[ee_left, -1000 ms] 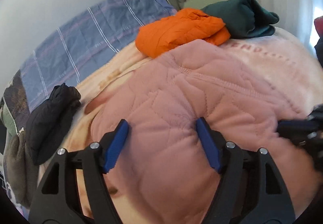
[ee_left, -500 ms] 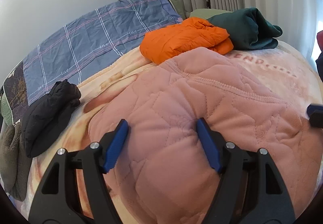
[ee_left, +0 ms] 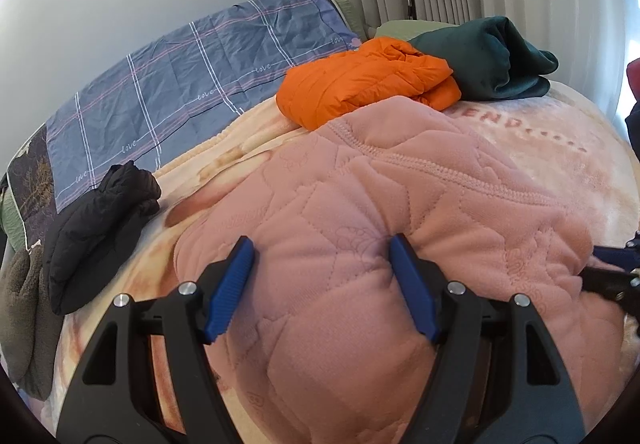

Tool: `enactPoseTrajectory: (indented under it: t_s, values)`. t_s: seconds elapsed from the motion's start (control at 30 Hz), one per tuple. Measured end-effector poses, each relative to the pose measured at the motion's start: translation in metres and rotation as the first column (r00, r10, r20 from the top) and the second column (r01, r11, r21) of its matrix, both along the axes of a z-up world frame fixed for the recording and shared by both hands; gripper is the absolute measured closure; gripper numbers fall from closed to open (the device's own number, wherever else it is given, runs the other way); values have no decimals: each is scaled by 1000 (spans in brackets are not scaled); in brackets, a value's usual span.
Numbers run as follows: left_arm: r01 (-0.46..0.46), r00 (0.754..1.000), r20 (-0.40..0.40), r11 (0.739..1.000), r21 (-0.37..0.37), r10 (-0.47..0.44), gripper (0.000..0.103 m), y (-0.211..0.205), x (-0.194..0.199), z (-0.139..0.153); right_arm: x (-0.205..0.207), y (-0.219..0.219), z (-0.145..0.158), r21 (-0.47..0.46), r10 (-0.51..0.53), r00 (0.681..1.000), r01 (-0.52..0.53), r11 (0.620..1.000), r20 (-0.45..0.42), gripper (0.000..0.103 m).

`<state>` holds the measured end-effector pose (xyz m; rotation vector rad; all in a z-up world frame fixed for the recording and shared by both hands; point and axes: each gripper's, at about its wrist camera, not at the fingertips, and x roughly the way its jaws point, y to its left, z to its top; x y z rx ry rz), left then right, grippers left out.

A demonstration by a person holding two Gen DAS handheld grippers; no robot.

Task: Fold large clothes
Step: 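Grasp the folded pink jacket end with the right gripper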

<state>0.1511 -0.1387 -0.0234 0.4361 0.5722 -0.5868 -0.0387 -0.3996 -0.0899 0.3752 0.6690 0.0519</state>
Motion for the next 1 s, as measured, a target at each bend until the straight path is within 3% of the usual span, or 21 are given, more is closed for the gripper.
enactPoseTrajectory:
  t_s: [0.27, 0.4, 0.5, 0.77, 1.0]
  values:
    - [-1, 1000, -1, 1000, -9, 1, 31, -1, 0, 0, -21, -9, 5, 66, 21, 999, -22, 998, 28, 63]
    - [-1, 1000, 0, 1000, -14, 1, 31, 0, 0, -1, -24, -3, 9, 25, 24, 999, -24, 999, 27, 54]
    - [-2, 1000, -2, 1000, -18, 2, 31, 1, 0, 0, -25, -4, 8, -11, -14, 1000, 15, 1000, 20, 40]
    - [-2, 1000, -4, 1000, -22, 2, 31, 2, 2, 0, -22, -28, -13, 227, -3, 1000, 10, 974, -31, 34]
    - [-2, 1000, -4, 1000, -22, 2, 31, 2, 1, 0, -21, -27, -15, 258, 3, 999, 8, 966, -39, 30]
